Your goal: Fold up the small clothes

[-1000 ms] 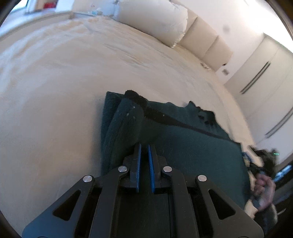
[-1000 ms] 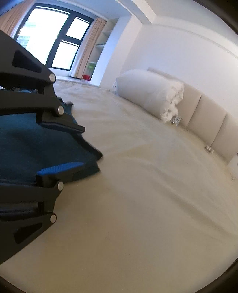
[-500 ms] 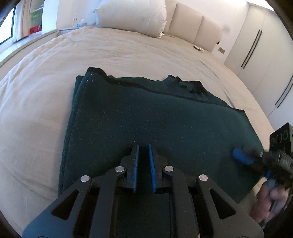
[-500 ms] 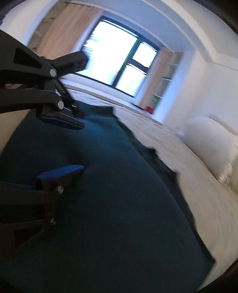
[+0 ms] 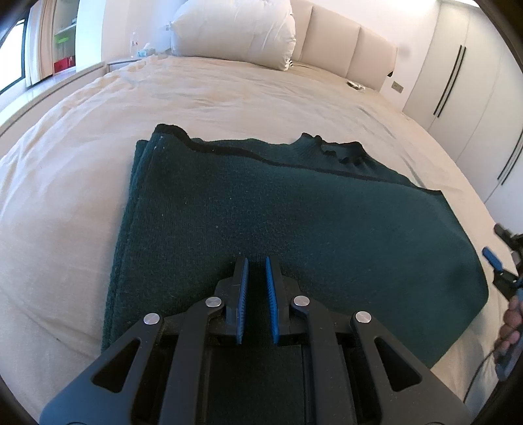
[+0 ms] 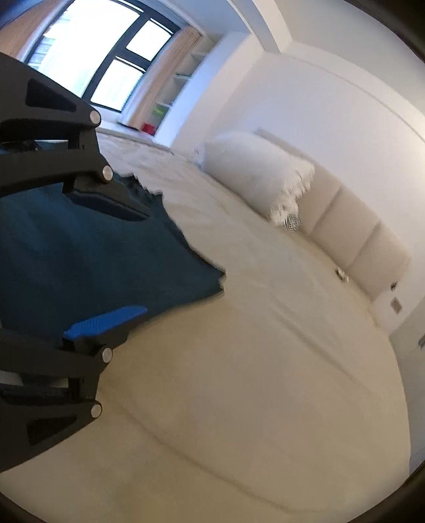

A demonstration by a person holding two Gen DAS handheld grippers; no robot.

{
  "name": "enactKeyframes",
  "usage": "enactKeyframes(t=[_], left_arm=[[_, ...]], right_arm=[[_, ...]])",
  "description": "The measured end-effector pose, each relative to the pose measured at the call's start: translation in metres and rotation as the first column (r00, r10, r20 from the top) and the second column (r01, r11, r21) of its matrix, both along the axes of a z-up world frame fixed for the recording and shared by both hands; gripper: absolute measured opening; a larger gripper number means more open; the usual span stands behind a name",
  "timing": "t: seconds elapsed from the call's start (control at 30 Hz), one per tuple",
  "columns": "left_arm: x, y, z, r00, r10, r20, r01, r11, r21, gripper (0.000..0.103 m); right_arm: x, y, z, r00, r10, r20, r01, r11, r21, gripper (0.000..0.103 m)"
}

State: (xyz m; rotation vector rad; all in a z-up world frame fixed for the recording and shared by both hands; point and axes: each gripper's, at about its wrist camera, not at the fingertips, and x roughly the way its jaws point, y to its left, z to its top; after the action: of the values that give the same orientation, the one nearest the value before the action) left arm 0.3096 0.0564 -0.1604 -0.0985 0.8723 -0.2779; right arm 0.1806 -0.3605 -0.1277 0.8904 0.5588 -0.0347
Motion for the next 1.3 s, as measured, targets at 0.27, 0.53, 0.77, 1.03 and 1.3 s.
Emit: enactKeyframes(t=[0.27, 0.53, 0.77, 1.03, 1.3], left_arm=[[-0.001, -0.001, 0.000, 1.000, 0.001, 0.001, -0.001, 1.000, 0.007, 0.012], [0.000, 0.007, -0.001, 1.000, -0.008, -0.014, 0.007, 0.999, -0.045, 0.012], [-0.009, 0.031, 0.006, 0.999, 0.040, -0.014, -0.041, 0.997, -0.059, 0.013], [-0.048, 0.113, 0.031, 0.963, 0.269, -0.015, -0.268, 0.954, -0.130, 0.014], [-0.059, 0.146, 0.021, 0.965, 0.204, -0.165, -0.254, 0.884, -0.392, 0.073]], right_arm=[[0.062, 0.094, 0.000, 0.941, 0.335, -0.038, -0.337, 0.941, -0.026, 0.064], [0.074, 0.101, -0.032, 0.921, 0.381, -0.086, -0.379, 0.925, 0.038, 0.063], [0.035, 0.043, -0.026, 0.977, 0.192, -0.098, -0.190, 0.981, 0.031, 0.063], [0.004, 0.024, -0.009, 0.992, 0.114, -0.060, -0.110, 0.992, 0.054, 0.070], [0.033, 0.084, 0.006, 0.939, 0.344, -0.019, -0.342, 0.937, 0.071, 0.074]])
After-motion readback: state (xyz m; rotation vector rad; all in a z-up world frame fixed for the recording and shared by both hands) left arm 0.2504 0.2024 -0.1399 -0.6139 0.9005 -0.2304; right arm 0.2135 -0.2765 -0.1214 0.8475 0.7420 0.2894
